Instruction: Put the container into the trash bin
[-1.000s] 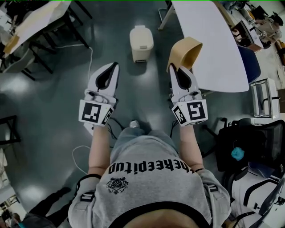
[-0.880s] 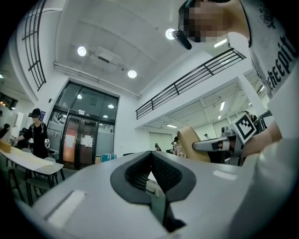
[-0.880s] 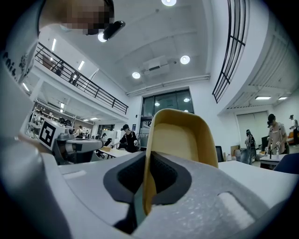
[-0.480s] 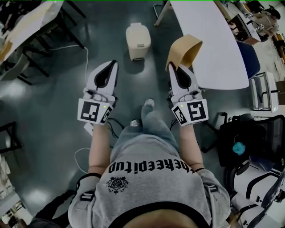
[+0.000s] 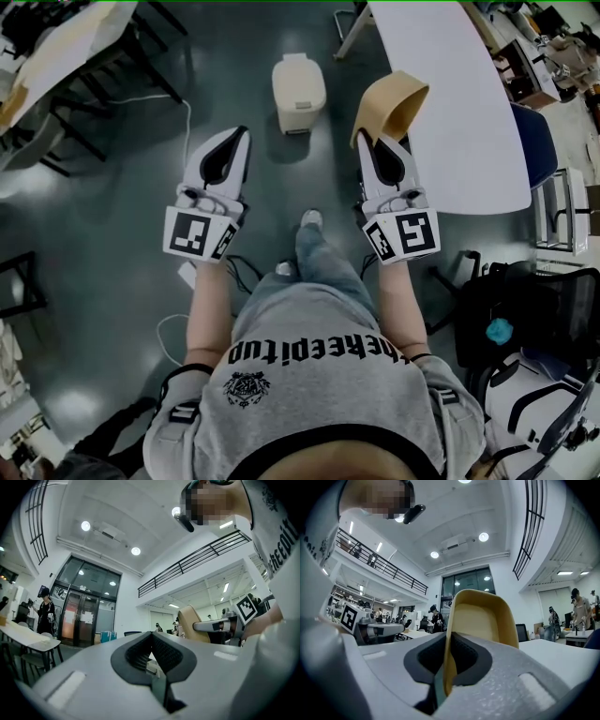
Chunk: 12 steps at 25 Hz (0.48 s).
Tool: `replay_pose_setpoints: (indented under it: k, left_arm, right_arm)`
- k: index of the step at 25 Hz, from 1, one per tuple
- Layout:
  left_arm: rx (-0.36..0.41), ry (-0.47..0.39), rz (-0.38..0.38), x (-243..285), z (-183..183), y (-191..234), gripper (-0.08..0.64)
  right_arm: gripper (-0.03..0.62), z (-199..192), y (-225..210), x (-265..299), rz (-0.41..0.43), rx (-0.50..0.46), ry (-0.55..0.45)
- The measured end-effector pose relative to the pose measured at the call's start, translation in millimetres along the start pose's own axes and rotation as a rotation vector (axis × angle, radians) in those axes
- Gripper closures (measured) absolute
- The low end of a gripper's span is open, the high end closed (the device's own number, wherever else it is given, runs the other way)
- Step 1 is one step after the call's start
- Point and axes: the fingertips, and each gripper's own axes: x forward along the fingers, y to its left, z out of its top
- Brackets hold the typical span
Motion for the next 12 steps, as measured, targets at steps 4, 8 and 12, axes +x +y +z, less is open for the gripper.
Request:
replay_pose_setpoints:
  k: [4, 8, 12]
  left_arm:
    - [0.002, 0.000, 0.012, 23.8, -5.0, 10.0, 0.549]
    - [0.003, 0.004, 0.023, 47.4, -9.6, 23.2, 0.549]
    - [0.007, 0.011, 0.032, 68.8, -13.6, 29.8, 0.549]
  right_arm:
    - [0.577, -5.3, -19.3, 21.0, 0.014, 0.009, 0.002]
    - [0.577, -8.4, -37.8, 44.0, 0.025, 0.016, 0.001]
    - [0.577, -11.1, -56.8, 61.2, 0.035, 0.025, 0.000]
